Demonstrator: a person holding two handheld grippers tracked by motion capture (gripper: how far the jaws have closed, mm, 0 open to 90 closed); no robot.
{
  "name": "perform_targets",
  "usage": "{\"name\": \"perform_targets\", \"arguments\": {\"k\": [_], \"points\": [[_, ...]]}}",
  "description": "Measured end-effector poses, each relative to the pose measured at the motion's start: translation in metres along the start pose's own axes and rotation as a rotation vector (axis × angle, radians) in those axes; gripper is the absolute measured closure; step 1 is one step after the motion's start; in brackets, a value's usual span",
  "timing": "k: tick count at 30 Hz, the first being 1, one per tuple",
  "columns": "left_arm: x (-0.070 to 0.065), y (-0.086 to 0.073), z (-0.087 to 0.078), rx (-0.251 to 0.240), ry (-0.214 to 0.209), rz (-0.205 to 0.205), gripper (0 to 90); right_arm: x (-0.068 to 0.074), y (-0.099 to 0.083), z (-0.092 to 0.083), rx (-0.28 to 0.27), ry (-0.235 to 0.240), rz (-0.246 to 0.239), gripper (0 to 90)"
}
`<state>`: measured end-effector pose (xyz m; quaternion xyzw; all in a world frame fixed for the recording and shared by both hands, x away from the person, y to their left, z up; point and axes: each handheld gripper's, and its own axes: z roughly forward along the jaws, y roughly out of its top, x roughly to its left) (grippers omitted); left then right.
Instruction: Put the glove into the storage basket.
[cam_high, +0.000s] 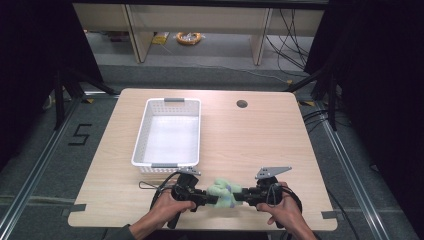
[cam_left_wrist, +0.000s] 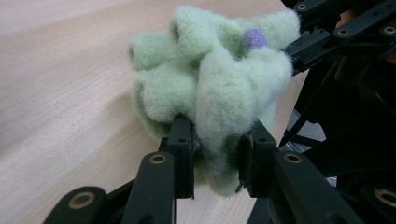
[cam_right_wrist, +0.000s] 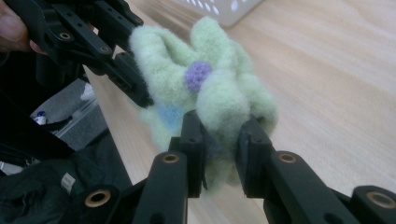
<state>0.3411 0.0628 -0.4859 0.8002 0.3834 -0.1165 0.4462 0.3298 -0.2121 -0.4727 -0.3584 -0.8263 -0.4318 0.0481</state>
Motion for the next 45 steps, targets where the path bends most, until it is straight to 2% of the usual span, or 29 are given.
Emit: {"name": "perform_targets", "arguments": {"k": [1, 2, 3, 4, 5, 6, 7, 8, 10, 12, 13, 16, 17, 18, 20, 21, 22, 23, 26, 32, 34, 36, 38, 40, 41, 42, 43, 44, 45], "points": [[-0.002, 0.002, -0.003, -0.014, -0.001, 0.003, 69.7, 0.002, 0.002, -0.001, -0.009, 0.003, -0.01, 75.3], [-0.004, 0.005, -0.008, 0.022, 0.017, 0.017, 69.7, 0.004, 0.004, -0.003, -0.019, -0.012, -0.015, 75.2], [-0.005, 0.008, -0.012, 0.003, -0.019, 0.022, 69.7, 0.003, 0.006, -0.004, -0.026, 0.01, -0.038, 75.2], [-0.008, 0.011, -0.015, -0.011, -0.004, 0.027, 69.7, 0.004, 0.01, -0.006, -0.038, 0.011, -0.051, 75.3], [-0.009, 0.015, -0.02, -0.012, -0.012, 0.033, 69.6, 0.005, 0.012, -0.007, -0.046, 0.013, -0.051, 75.2], [-0.011, 0.018, -0.023, -0.022, 0.003, 0.038, 69.5, 0.006, 0.016, -0.009, -0.06, 0.01, -0.057, 75.2], [-0.011, 0.02, -0.026, -0.016, -0.01, 0.044, 69.5, 0.012, 0.018, -0.011, -0.062, 0.002, -0.001, 75.2], [-0.013, 0.023, -0.03, -0.019, -0.003, 0.049, 69.5, 0.011, 0.021, -0.012, -0.067, -0.009, -0.026, 75.3], [-0.013, 0.028, -0.034, -0.019, 0.001, 0.051, 69.5, 0.015, 0.03, -0.012, -0.063, 0.006, -0.031, 75.2], [-0.012, 0.033, -0.041, -0.021, 0.006, 0.054, 69.4, 0.017, 0.038, -0.013, -0.059, -0.012, -0.051, 75.2], [-0.012, 0.035, -0.044, -0.022, 0.01, 0.051, 69.4, 0.016, 0.042, -0.012, -0.068, -0.003, -0.061, 75.2], [-0.01, 0.041, -0.054, -0.031, 0.017, 0.048, 69.3, 0.02, 0.053, -0.012, -0.066, 0.005, -0.045, 75.2], [-0.01, 0.042, -0.056, -0.036, 0.022, 0.044, 69.3, 0.02, 0.058, -0.012, -0.07, -0.013, -0.066, 75.2], [-0.01, 0.044, -0.059, -0.038, 0.03, 0.046, 69.2, 0.02, 0.061, -0.012, -0.071, -0.012, -0.076, 75.2], [-0.009, 0.046, -0.061, -0.034, 0.027, 0.047, 69.2, 0.022, 0.066, -0.011, -0.07, -0.003, -0.066, 75.2], [-0.008, 0.051, -0.068, -0.039, 0.035, 0.047, 69.2, 0.022, 0.075, -0.01, -0.069, -0.018, -0.099, 75.2], [-0.007, 0.052, -0.07, -0.048, 0.042, 0.044, 69.2, 0.023, 0.078, -0.009, -0.069, -0.014, -0.095, 75.2], [-0.005, 0.055, -0.074, -0.048, 0.031, 0.038, 69.2, 0.022, 0.08, -0.009, -0.072, -0.018, -0.11, 75.2], [-0.003, 0.061, -0.085, -0.06, 0.039, 0.04, 69.2, 0.025, 0.093, -0.008, -0.077, -0.004, -0.104, 75.2], [0.003, 0.071, -0.104, -0.078, 0.064, 0.036, 69.1, 0.031, 0.116, -0.002, -0.083, -0.012, -0.128, 75.2], [0.006, 0.073, -0.108, -0.083, 0.069, 0.033, 69.1, 0.031, 0.123, 0.001, -0.088, -0.004, -0.136, 75.2], [0.008, 0.075, -0.112, -0.076, 0.07, 0.036, 69.1, 0.033, 0.129, 0.004, -0.076, 0.003, -0.114, 75.2], [0.011, 0.076, -0.115, -0.077, 0.078, 0.037, 69.0, 0.032, 0.134, 0.008, -0.08, 0.009, -0.138, 75.2], [0.014, 0.078, -0.119, -0.075, 0.086, 0.033, 69.0, 0.032, 0.139, 0.011, -0.08, 0.012, -0.133, 75.2], [0.014, 0.078, -0.119, -0.075, 0.086, 0.033, 69.0, 0.032, 0.141, 0.012, -0.073, 0.013, -0.128, 75.2], [0.018, 0.08, -0.122, -0.07, 0.084, 0.031, 68.9, 0.032, 0.144, 0.014, -0.075, 0.01, -0.145, 75.2], [0.019, 0.081, -0.123, -0.071, 0.085, 0.03, 68.9, 0.033, 0.146, 0.014, -0.063, -0.001, -0.124, 75.2], [0.021, 0.081, -0.124, -0.079, 0.093, 0.025, 68.9, 0.032, 0.147, 0.016, -0.067, -0.004, -0.139, 75.2], [0.023, 0.082, -0.127, -0.079, 0.092, 0.023, 68.9, 0.033, 0.15, 0.018, -0.069, 0.016, -0.136, 75.2]]}}
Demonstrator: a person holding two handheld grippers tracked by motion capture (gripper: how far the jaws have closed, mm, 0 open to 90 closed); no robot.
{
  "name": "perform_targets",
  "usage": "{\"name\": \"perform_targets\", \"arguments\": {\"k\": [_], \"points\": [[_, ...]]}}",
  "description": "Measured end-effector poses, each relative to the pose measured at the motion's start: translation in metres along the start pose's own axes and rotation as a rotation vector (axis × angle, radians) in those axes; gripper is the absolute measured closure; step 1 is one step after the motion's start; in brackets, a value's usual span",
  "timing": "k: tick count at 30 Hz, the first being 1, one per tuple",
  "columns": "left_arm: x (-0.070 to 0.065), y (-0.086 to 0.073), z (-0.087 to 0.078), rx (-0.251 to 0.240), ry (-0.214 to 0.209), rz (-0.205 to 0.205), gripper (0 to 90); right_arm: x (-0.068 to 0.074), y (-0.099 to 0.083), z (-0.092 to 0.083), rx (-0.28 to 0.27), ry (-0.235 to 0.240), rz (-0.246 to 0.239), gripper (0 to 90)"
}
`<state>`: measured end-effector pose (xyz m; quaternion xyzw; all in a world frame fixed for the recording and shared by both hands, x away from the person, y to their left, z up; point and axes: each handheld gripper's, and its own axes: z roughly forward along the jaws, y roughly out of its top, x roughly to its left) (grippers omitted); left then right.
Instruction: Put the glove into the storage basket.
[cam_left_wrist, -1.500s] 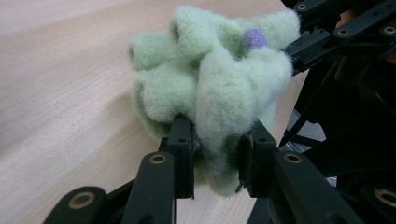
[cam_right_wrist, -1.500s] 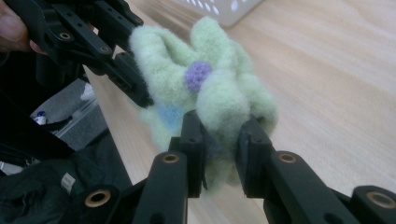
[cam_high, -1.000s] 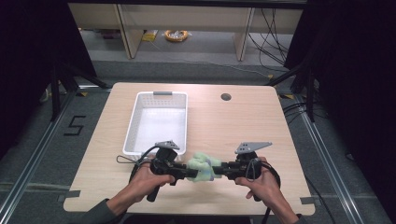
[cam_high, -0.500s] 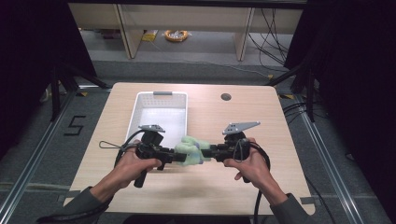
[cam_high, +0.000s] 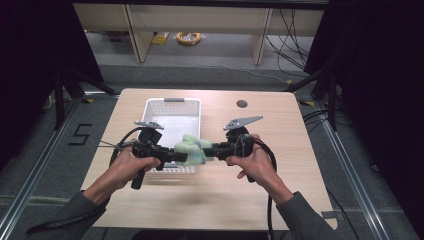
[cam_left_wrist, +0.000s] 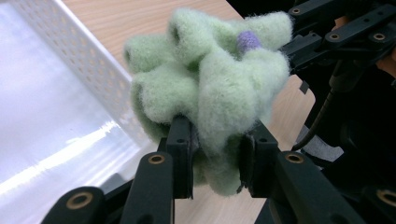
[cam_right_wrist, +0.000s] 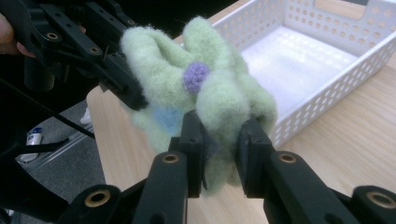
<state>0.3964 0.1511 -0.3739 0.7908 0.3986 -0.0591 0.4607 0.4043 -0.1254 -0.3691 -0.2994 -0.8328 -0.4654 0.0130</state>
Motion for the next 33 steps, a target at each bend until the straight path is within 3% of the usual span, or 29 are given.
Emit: {"name": "perform_targets", "arguments": {"k": [2, 6, 11, 18, 25, 28, 33], "points": [[0.004, 0.002, -0.003, -0.006, 0.008, -0.005, 68.9, -0.001, 0.006, 0.002, 0.001, -0.016, 0.0, 75.2], [0.012, 0.006, -0.008, 0.001, 0.006, -0.013, 68.7, -0.001, 0.014, 0.01, 0.003, 0.004, -0.002, 75.2], [0.027, 0.01, -0.013, 0.017, 0.018, -0.029, 68.6, -0.005, 0.024, 0.022, 0.011, -0.008, -0.018, 75.2], [0.053, 0.009, -0.013, 0.038, 0.033, -0.074, 68.4, -0.014, 0.034, 0.047, 0.044, -0.007, 0.023, 75.2], [0.079, 0.002, -0.011, 0.05, 0.053, -0.149, 68.3, -0.024, 0.039, 0.076, 0.085, 0.005, 0.06, 75.2], [0.09, 0.0, -0.012, 0.089, 0.07, -0.138, 68.2, -0.027, 0.039, 0.089, 0.102, 0.006, 0.078, 75.2], [0.106, -0.007, -0.006, 0.115, 0.071, -0.192, 68.1, -0.034, 0.038, 0.109, 0.137, -0.005, 0.096, 75.1]]}}
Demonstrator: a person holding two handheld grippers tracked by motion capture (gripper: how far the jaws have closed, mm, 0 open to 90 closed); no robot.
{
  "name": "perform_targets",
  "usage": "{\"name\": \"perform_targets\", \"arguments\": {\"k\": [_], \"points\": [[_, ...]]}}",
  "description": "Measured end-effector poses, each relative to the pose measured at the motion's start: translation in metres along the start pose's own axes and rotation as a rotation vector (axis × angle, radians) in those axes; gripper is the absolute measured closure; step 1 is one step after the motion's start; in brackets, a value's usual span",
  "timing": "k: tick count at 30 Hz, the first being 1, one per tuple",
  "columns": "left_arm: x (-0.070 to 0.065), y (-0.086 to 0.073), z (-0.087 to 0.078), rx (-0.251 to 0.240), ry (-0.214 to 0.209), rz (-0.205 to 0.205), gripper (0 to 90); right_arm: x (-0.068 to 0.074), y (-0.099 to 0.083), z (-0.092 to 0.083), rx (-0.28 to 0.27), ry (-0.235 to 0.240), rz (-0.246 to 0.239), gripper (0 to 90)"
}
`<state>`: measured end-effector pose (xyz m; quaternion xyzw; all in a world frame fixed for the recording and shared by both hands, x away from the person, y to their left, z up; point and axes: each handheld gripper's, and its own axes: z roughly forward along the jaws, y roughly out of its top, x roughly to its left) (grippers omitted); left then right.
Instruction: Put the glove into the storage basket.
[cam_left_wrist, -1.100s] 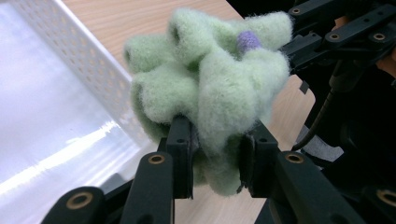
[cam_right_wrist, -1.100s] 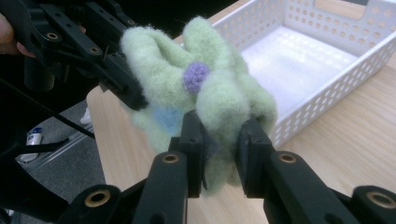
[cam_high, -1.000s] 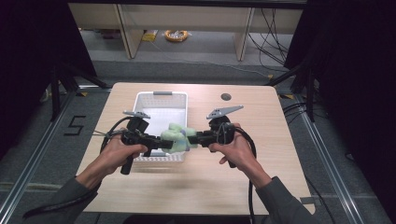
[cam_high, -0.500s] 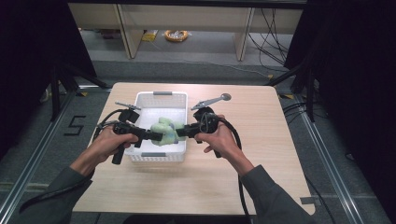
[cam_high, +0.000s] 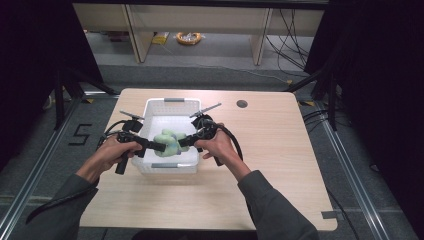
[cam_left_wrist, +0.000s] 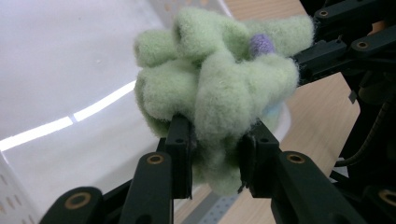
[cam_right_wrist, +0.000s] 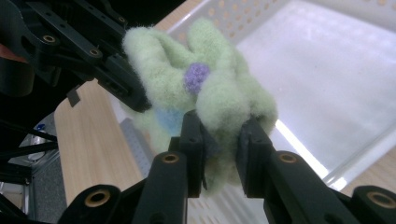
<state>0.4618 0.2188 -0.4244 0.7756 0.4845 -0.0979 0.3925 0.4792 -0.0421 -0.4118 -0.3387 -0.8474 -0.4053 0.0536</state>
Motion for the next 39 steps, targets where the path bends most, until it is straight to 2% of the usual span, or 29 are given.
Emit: {"name": "perform_targets", "arguments": {"k": [3, 6, 7, 8, 10, 11, 13, 16, 17, 20, 21, 25, 27, 30, 32, 33, 36, 39], "points": [[0.006, 0.0, 0.004, 0.02, 0.014, -0.01, 67.9, -0.003, 0.0, 0.01, 0.023, -0.003, 0.021, 75.1], [0.011, 0.0, 0.01, 0.038, 0.024, -0.032, 67.8, -0.006, 0.0, 0.018, 0.04, -0.015, 0.011, 75.1], [0.011, 0.0, 0.011, 0.044, 0.029, -0.036, 67.8, -0.005, 0.0, 0.02, 0.059, -0.026, 0.04, 75.1], [0.013, 0.0, 0.013, 0.058, 0.034, -0.024, 67.8, -0.006, 0.0, 0.022, 0.063, -0.03, 0.032, 75.1], [0.014, 0.0, 0.017, 0.073, 0.038, -0.026, 67.6, -0.007, 0.0, 0.026, 0.083, -0.041, 0.037, 75.1], [0.017, 0.0, 0.017, 0.091, 0.041, -0.007, 67.6, -0.007, 0.0, 0.029, 0.094, -0.046, 0.038, 75.1], [0.017, 0.0, 0.02, 0.096, 0.051, -0.021, 67.5, -0.008, -0.001, 0.033, 0.107, -0.051, 0.034, 75.0], [0.017, -0.001, 0.024, 0.106, 0.069, -0.02, 67.3, -0.008, -0.001, 0.037, 0.13, -0.061, 0.043, 75.0], [0.019, -0.001, 0.024, 0.122, 0.074, -0.002, 67.1, -0.008, -0.001, 0.039, 0.134, -0.067, 0.04, 75.0], [0.017, -0.001, 0.026, 0.123, 0.092, -0.01, 66.6, -0.008, -0.001, 0.041, 0.146, -0.076, 0.047, 74.9], [0.017, 0.0, 0.027, 0.127, 0.103, 0.008, 66.6, -0.008, -0.001, 0.042, 0.147, -0.078, 0.045, 74.9], [0.015, 0.0, 0.032, 0.138, 0.13, 0.016, 65.1, -0.008, -0.001, 0.045, 0.165, -0.102, 0.054, 74.8], [0.015, 0.001, 0.033, 0.153, 0.136, 0.032, 64.1, -0.007, 0.0, 0.045, 0.182, -0.117, 0.043, 74.6], [0.015, 0.002, 0.032, 0.144, 0.17, 0.037, 61.5, -0.006, 0.001, 0.047, 0.19, -0.131, 0.05, 74.4], [0.015, 0.003, 0.03, 0.144, 0.194, 0.056, 58.6, -0.006, 0.001, 0.048, 0.196, -0.139, 0.041, 74.2], [0.014, 0.004, 0.03, 0.138, 0.196, 0.052, 56.5, -0.005, 0.001, 0.048, 0.202, -0.144, 0.051, 74.1], [0.01, 0.006, 0.025, 0.11, 0.215, 0.076, 53.5, -0.005, 0.002, 0.048, 0.202, -0.156, 0.046, 73.7], [0.004, 0.008, 0.02, 0.08, 0.206, 0.084, 49.3, -0.005, 0.002, 0.048, 0.208, -0.164, 0.047, 72.5]]}}
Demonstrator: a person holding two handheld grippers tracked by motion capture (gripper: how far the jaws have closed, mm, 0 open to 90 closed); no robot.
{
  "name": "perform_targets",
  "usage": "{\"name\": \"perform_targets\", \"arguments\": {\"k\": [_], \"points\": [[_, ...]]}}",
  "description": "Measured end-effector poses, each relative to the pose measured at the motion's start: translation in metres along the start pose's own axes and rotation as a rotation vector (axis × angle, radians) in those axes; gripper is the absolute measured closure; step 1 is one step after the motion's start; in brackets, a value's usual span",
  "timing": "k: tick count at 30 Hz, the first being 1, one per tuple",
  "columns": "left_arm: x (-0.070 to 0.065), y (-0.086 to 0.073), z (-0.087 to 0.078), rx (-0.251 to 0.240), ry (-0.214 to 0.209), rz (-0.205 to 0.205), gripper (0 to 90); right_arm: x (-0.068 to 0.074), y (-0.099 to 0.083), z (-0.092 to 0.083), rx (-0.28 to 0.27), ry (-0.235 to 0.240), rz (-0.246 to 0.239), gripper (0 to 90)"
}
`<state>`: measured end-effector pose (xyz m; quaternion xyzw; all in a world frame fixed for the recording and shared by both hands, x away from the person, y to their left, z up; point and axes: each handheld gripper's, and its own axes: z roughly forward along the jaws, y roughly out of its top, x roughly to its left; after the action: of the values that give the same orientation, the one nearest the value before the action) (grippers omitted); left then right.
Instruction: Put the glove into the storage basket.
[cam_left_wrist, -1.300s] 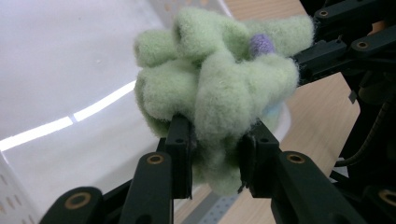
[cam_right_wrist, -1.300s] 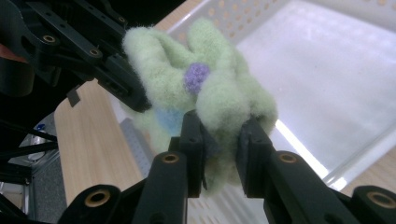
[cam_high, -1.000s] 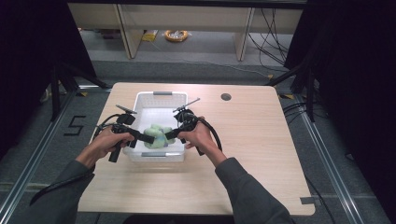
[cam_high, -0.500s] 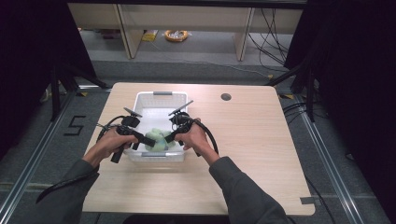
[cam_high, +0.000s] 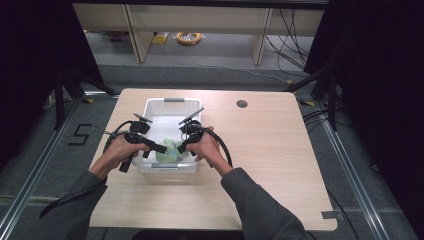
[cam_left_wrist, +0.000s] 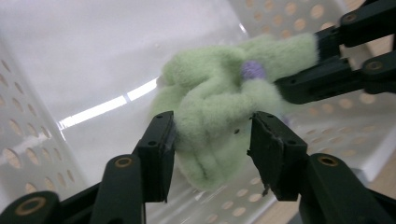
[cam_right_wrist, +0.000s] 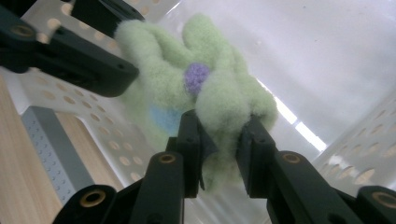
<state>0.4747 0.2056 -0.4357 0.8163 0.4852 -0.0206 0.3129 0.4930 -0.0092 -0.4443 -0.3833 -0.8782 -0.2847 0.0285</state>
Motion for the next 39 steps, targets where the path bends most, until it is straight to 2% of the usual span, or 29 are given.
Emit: {"name": "perform_targets", "arguments": {"k": [3, 4, 5, 6, 10, 12, 14, 15, 16, 18, 21, 22, 23, 26, 32, 35, 37, 38, 39], "points": [[-0.007, 0.0, -0.006, -0.027, 0.007, 0.008, 46.1, 0.001, 0.0, 0.0, 0.002, -0.004, 0.001, 69.3], [-0.011, 0.0, -0.007, -0.055, 0.009, 0.009, 46.0, 0.002, 0.0, -0.001, 0.002, -0.006, 0.002, 68.5], [-0.013, 0.0, -0.01, -0.061, 0.002, 0.018, 46.0, 0.0, 0.0, 0.0, -0.003, -0.01, -0.027, 66.5], [-0.017, 0.0, -0.011, -0.07, -0.004, 0.021, 45.6, 0.0, 0.0, -0.001, -0.003, -0.014, -0.024, 64.1], [-0.026, -0.001, -0.016, -0.083, 0.007, 0.046, 44.8, 0.001, -0.001, -0.005, 0.0, -0.025, -0.046, 60.7], [-0.029, 0.0, -0.018, -0.097, 0.006, 0.04, 44.7, 0.002, 0.0, -0.008, -0.005, -0.034, -0.034, 58.8], [-0.03, 0.001, -0.02, -0.099, 0.003, 0.053, 44.7, 0.002, 0.001, -0.011, -0.002, -0.049, -0.047, 59.0], [-0.032, 0.001, -0.021, -0.109, 0.006, 0.044, 44.7, 0.002, 0.001, -0.013, -0.004, -0.048, -0.045, 59.2], [-0.032, 0.001, -0.022, -0.1, 0.007, 0.059, 44.7, 0.002, 0.001, -0.014, -0.015, -0.04, -0.043, 59.2], [-0.034, 0.0, -0.021, -0.112, 0.003, 0.047, 44.7, 0.002, 0.001, -0.016, -0.016, -0.038, -0.043, 59.2], [-0.036, 0.0, -0.021, -0.099, 0.006, 0.069, 44.7, 0.002, 0.001, -0.017, -0.022, -0.034, -0.044, 58.9], [-0.038, 0.0, -0.021, -0.113, -0.001, 0.062, 44.6, 0.002, 0.001, -0.017, -0.023, -0.035, -0.046, 58.6], [-0.038, 0.0, -0.023, -0.102, 0.001, 0.076, 44.4, 0.001, 0.001, -0.018, -0.026, -0.032, -0.046, 58.5], [-0.042, 0.0, -0.025, -0.109, 0.0, 0.084, 44.3, 0.001, 0.0, -0.021, -0.038, -0.026, -0.042, 58.3], [-0.047, -0.003, -0.029, -0.129, -0.006, 0.085, 42.0, -0.002, -0.002, -0.032, -0.078, -0.002, -0.042, 57.0], [-0.049, -0.005, -0.029, -0.137, -0.019, 0.072, 38.3, -0.003, -0.003, -0.037, -0.094, 0.005, -0.046, 56.3], [-0.053, -0.007, -0.031, -0.151, -0.027, 0.062, 37.3, -0.004, -0.006, -0.044, -0.109, 0.016, -0.053, 55.8], [-0.057, -0.01, -0.031, -0.173, -0.039, 0.056, 36.6, -0.005, -0.009, -0.051, -0.128, 0.027, -0.061, 55.7], [-0.059, -0.011, -0.031, -0.178, -0.04, 0.058, 36.2, -0.002, -0.011, -0.055, -0.117, 0.03, -0.013, 55.4]]}}
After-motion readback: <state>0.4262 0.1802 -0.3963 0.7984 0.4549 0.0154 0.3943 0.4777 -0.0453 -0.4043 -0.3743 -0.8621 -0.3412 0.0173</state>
